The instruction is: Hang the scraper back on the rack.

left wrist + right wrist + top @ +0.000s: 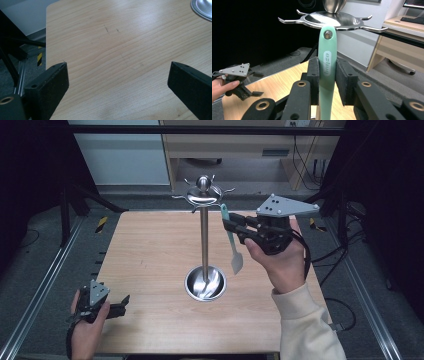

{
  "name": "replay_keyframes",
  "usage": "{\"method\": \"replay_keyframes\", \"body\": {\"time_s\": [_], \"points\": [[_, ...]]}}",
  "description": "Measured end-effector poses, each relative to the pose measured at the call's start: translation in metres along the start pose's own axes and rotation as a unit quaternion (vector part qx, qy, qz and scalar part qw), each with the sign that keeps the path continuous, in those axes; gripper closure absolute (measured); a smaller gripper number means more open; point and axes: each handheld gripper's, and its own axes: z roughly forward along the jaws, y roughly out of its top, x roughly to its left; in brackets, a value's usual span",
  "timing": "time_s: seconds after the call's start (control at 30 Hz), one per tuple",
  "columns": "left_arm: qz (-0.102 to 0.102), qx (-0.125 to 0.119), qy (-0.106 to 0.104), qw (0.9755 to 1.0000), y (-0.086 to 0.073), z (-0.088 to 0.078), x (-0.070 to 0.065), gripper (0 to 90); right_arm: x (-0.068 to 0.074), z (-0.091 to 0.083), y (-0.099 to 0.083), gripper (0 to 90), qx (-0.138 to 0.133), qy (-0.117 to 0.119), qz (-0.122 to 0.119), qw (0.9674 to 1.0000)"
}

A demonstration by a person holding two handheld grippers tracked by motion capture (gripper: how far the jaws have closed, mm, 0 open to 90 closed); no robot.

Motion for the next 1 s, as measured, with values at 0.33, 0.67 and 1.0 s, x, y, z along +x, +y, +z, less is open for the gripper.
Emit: {"method": "replay_keyframes", "body": {"time_s": [0.33, 0.67, 1.0], "points": [[-0.001, -0.003, 0.002, 1.0, 0.0, -0.001, 0.001, 3.2, 0.0, 0.008, 0.0, 74.0, -0.002, -0.004, 0.005, 1.0], [-0.002, -0.003, 0.005, 1.0, 0.0, -0.001, 0.002, 3.2, 0.001, 0.011, -0.005, 73.9, -0.011, -0.003, 0.005, 0.9999], [-0.005, -0.003, 0.01, 0.9999, 0.0, 0.0, 0.004, 3.1, -0.001, 0.012, -0.008, 73.9, -0.022, 0.003, 0.01, 0.9997]]}}
